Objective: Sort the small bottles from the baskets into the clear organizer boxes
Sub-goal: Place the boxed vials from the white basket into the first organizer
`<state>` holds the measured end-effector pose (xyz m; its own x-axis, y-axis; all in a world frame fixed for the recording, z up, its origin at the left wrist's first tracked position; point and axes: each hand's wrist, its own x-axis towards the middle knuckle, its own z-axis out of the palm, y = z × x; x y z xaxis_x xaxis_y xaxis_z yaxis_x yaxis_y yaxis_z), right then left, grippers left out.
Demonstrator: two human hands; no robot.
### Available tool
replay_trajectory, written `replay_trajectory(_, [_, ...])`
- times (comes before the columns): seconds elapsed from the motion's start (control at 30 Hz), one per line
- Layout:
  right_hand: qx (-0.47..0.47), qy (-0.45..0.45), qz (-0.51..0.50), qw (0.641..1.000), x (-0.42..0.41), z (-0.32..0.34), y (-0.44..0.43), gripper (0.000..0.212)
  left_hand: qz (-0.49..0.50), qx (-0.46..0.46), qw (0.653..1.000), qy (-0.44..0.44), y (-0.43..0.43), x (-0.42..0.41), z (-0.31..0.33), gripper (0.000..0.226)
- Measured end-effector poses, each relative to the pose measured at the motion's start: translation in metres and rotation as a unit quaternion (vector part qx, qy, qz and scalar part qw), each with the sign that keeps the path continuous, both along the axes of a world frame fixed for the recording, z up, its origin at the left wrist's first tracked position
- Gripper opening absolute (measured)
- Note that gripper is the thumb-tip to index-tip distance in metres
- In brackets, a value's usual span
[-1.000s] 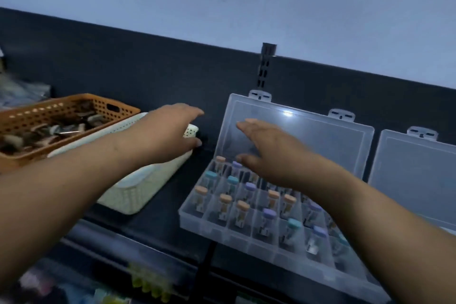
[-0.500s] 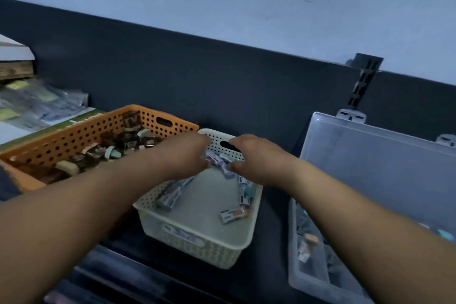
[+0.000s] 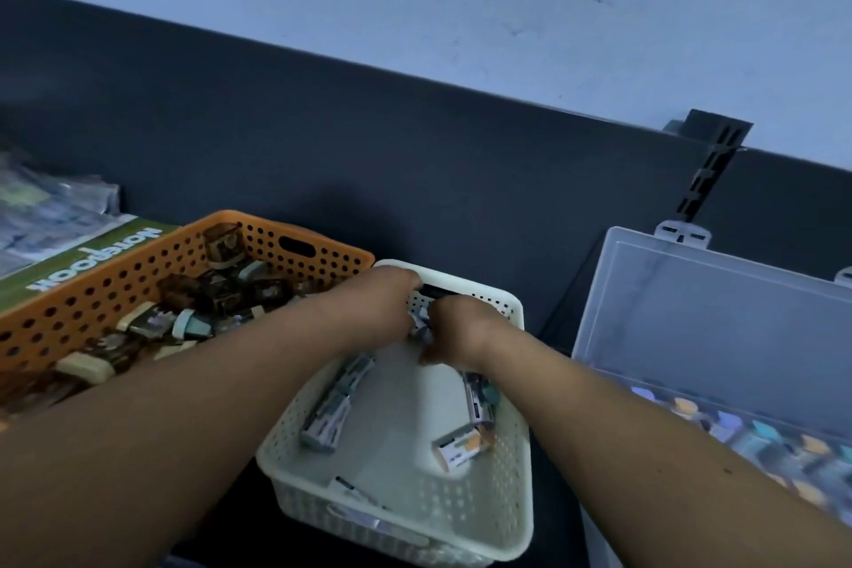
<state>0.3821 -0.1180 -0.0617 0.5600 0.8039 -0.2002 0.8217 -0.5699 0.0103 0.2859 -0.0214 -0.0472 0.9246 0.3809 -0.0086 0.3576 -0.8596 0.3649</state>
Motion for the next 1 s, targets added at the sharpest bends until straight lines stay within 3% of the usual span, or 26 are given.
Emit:
replay_trajectory(0.13, [0.041,0.0,-0.014,0.999,0.003,0.006,-0.008,0.031,-0.008,0.015,1.0,0.007,-0.002,0.001,-0.001,0.035])
replay_trajectory(0.23, [0.1,0.039,-0.043,0.993,0.002,0.032,-0.027,0.019,-0.012,0.025,0.999,0.027,-0.006,0.003,0.004,0.031])
replay_trajectory(0.33, [0.157,0.096,-0.044,0.982,0.002,0.05,-0.052,0.024,-0.024,0.073,0.994,0.076,-0.011,0.008,0.005,0.035])
replay_trajectory(0.43, [0.215,0.229,-0.06,0.948,0.001,0.052,-0.075,0.033,-0.032,0.119,0.985,0.119,-0.012,0.019,-0.004,0.028])
replay_trajectory(0.53, [0.279,0.361,-0.085,0.886,0.0,0.052,-0.092,0.035,-0.019,0.132,0.984,0.121,-0.013,0.027,-0.014,0.027])
replay_trajectory(0.73, [0.31,0.394,-0.062,0.863,0.003,0.054,-0.115,0.023,-0.02,0.155,0.984,0.088,-0.014,0.028,-0.011,0.016])
replay_trajectory(0.8, [0.315,0.404,-0.057,0.857,0.004,0.056,-0.12,0.023,-0.006,0.096,0.994,0.057,-0.02,0.029,-0.003,0.012])
replay_trajectory(0.87, [0.326,0.404,-0.059,0.853,0.005,0.057,-0.123,0.022,0.023,-0.077,0.997,-0.01,-0.029,0.031,0.007,0.016])
replay_trajectory(0.93, [0.337,0.398,-0.064,0.851,0.007,0.059,-0.128,0.022,0.052,-0.299,0.952,-0.048,-0.041,0.028,0.02,0.026])
replay_trajectory(1.0, [0.346,0.395,-0.071,0.848,0.011,0.062,-0.134,0.021,0.037,-0.408,0.911,-0.042,-0.05,0.025,0.027,0.035])
